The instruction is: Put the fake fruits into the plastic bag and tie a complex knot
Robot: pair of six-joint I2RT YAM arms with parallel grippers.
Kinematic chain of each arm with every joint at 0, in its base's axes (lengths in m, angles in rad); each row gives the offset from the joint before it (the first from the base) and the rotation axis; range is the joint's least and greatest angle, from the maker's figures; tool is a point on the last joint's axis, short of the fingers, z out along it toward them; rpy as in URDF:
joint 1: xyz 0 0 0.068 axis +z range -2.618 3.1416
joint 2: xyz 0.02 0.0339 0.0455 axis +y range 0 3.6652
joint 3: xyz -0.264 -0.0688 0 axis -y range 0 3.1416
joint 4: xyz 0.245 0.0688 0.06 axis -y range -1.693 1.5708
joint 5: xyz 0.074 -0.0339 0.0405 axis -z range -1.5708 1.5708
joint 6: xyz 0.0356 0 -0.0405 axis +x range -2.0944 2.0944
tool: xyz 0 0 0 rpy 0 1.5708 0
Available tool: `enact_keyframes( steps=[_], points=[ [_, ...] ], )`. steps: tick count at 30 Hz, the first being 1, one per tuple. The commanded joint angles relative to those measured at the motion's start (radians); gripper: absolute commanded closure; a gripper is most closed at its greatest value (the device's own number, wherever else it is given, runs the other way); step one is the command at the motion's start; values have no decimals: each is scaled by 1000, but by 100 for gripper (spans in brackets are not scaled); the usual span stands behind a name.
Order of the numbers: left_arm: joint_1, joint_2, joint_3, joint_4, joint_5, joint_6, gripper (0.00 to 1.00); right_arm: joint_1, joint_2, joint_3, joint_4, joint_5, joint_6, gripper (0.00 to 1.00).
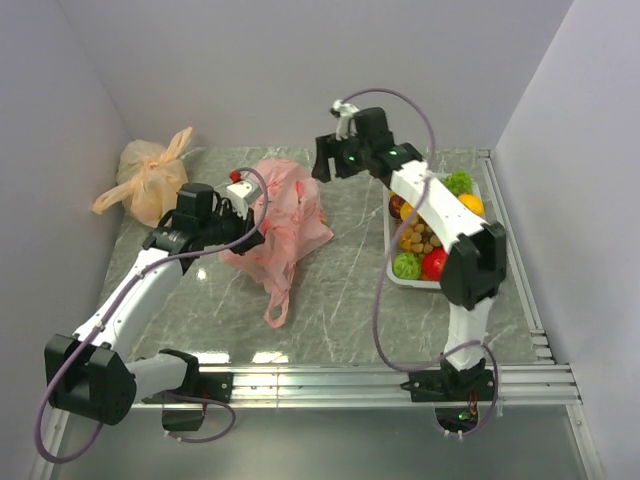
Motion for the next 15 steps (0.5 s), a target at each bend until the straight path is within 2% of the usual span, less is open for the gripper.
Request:
enact_keyframes(
  steps=[1,2,6,9,15],
  points=[
    [4,-40,-30,144,-35,-298,100,-57,-231,-143,4,-90,138,18],
    [13,-37,-34,175,-29,-330,100,-65,-259,-240,7,-197,146,17],
    [28,-17,-38,250,20,-500,100,-24,-394,-497,65,-340,184,12],
    [41,4,-48,323,67,-577,100,56,-406,-620,104,-305,169,10],
    [70,29,-68,420,127,-761,100,154,-320,-651,161,-244,204,8]
  ],
)
